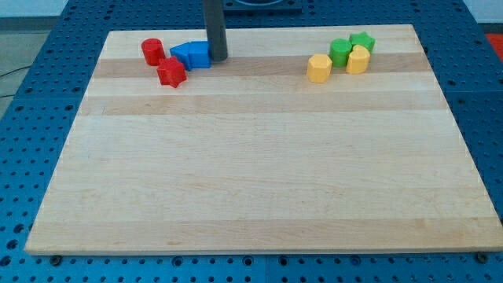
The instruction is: Separate blue cube from blue triangle
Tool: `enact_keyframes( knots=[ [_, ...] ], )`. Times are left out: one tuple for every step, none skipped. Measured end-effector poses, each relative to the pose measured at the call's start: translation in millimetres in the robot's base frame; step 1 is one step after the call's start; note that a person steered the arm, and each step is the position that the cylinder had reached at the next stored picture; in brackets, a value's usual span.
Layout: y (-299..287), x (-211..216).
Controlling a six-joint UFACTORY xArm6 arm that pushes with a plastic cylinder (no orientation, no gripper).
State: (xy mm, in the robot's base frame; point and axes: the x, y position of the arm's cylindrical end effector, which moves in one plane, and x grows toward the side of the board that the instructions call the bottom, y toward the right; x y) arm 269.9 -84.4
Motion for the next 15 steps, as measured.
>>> enact_keyframes(
  knots=[
    [12,-13],
    [12,-17],
    [14,-17],
    [19,9],
    [-14,37],
    [-20,58],
    [-43,37],
    [-59,23],
    [-53,19],
    [-34,16],
    [-18,20],
    [-18,30],
    [-18,30],
    [-19,30],
    [-17,55]
  ],
)
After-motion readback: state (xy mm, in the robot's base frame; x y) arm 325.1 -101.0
